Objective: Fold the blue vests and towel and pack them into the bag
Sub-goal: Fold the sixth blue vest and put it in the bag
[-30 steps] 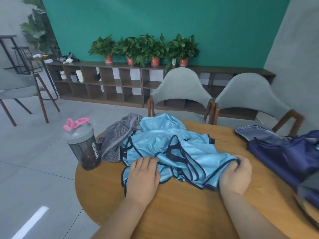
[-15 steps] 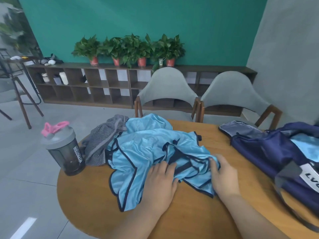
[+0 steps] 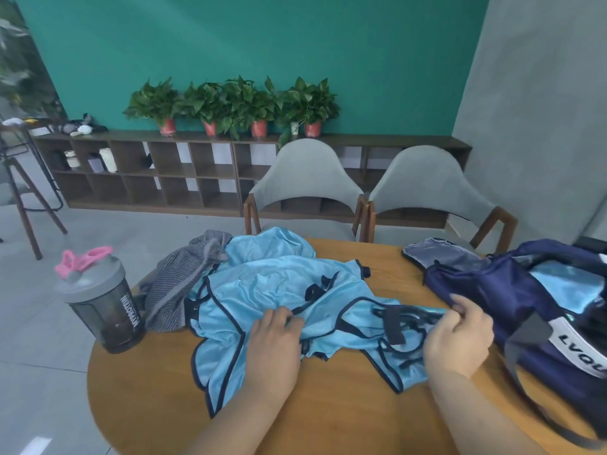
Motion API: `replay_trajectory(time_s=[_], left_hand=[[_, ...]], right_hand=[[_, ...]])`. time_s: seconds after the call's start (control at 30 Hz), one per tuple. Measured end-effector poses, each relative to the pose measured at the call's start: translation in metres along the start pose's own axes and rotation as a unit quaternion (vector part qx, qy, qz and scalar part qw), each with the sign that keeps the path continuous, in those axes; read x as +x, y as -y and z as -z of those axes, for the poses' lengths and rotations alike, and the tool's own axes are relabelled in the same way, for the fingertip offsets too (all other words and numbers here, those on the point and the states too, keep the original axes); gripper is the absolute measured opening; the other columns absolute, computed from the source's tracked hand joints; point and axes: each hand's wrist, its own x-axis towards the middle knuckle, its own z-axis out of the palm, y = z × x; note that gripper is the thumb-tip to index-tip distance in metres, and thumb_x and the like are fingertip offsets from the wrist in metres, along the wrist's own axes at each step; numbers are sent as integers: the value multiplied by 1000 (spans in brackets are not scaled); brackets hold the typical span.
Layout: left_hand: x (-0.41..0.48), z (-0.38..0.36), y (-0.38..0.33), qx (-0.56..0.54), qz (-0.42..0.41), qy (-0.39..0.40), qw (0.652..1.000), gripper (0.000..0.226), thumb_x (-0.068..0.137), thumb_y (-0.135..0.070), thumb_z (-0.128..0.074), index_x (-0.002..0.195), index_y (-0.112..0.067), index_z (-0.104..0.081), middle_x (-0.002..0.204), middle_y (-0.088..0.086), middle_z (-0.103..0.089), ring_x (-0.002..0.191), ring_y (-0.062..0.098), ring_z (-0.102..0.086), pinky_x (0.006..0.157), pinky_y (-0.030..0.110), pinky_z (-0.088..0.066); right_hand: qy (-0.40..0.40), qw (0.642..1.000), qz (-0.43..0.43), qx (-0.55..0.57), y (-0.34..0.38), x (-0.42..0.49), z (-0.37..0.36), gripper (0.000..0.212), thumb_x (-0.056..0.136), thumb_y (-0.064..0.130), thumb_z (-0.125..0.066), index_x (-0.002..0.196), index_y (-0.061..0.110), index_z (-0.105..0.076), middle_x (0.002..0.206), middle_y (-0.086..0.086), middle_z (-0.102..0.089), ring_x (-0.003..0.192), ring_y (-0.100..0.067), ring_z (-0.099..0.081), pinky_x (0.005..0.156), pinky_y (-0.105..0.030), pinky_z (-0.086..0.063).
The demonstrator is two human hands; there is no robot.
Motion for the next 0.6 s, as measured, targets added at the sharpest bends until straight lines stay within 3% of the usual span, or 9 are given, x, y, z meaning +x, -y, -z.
replay_trajectory(time_s=[0.03, 0.1, 0.17, 0.23, 0.27, 0.33, 0.43, 0.5, 0.6], left_hand=[[4, 3, -2, -21, 6, 19, 1000, 44, 72, -3, -81, 111, -23, -74, 99, -6, -63, 90, 21, -61, 77, 35, -52], [15, 12, -16, -119, 9, 59, 991, 36, 88, -11, -70, 121, -27, -66, 101, -8, -68, 92, 18, -64, 81, 32, -51], [27, 21, -38, -254, 13, 99, 962, 33, 98, -19, -60, 127, -33, -58, 109, -11, -68, 98, 11, -63, 86, 32, -51], [36, 25, -56, -331, 13, 100, 938, 37, 97, -22, -62, 130, -36, -53, 121, -16, -63, 109, 6, -60, 94, 32, -51], [39, 23, -61, -336, 10, 84, 938, 43, 95, -27, -66, 133, -38, -50, 130, -19, -57, 116, 5, -58, 96, 30, -50], [42, 19, -62, -312, 12, 96, 945, 69, 89, -53, -71, 148, -43, -36, 152, -20, -36, 136, 5, -47, 107, 29, -46], [47, 13, -46, -239, 35, 213, 947, 102, 86, -88, -46, 165, -42, 0, 174, -13, -2, 160, 12, -9, 128, 43, -23], [46, 10, -27, -172, 36, 274, 946, 101, 89, -91, -30, 167, -35, 2, 175, -6, -5, 161, 16, -7, 130, 46, -17], [41, 3, -3, -15, 28, 278, 960, 92, 93, -85, -5, 164, -30, -23, 168, -1, -27, 155, 24, -23, 126, 43, -23]], right_hand=[[40, 990, 118, -68, 1, 1, 2, 39, 94, 28, -44, 130, 28, -62, 138, -6, -56, 130, -34, -49, 107, -49, -38], [211, 914, 328, -115, 3, 1, 0, 53, 98, 48, -56, 148, 33, -51, 153, 8, -45, 144, -17, -38, 118, -41, -32], [425, 810, 381, -132, 5, -6, -7, 78, 90, 67, -66, 157, 40, -36, 156, 22, -38, 146, -3, -32, 119, -28, -28], [493, 753, 390, -195, -3, -13, -17, 66, 86, 65, -65, 145, 43, -46, 139, 25, -52, 132, -7, -48, 106, -24, -39], [468, 765, 386, -216, -7, -13, -20, 50, 84, 54, -66, 132, 42, -56, 125, 23, -59, 122, -10, -55, 94, -24, -43], [410, 841, 296, -193, -6, -10, -17, 28, 83, 31, -69, 109, 42, -63, 96, 18, -65, 98, -15, -63, 73, -26, -44], [389, 894, 136, -176, -2, 8, -7, 11, 89, 29, -71, 95, 36, -67, 77, 12, -69, 76, -15, -63, 65, -32, -47], [393, 904, 49, -162, -3, 23, 0, 6, 89, 32, -71, 89, 25, -73, 76, 3, -73, 75, -19, -67, 68, -34, -51], [373, 919, -86, -93, -6, 36, 7, 33, 81, 41, -76, 90, 9, -76, 83, -14, -76, 82, -35, -73, 68, -40, -56]])
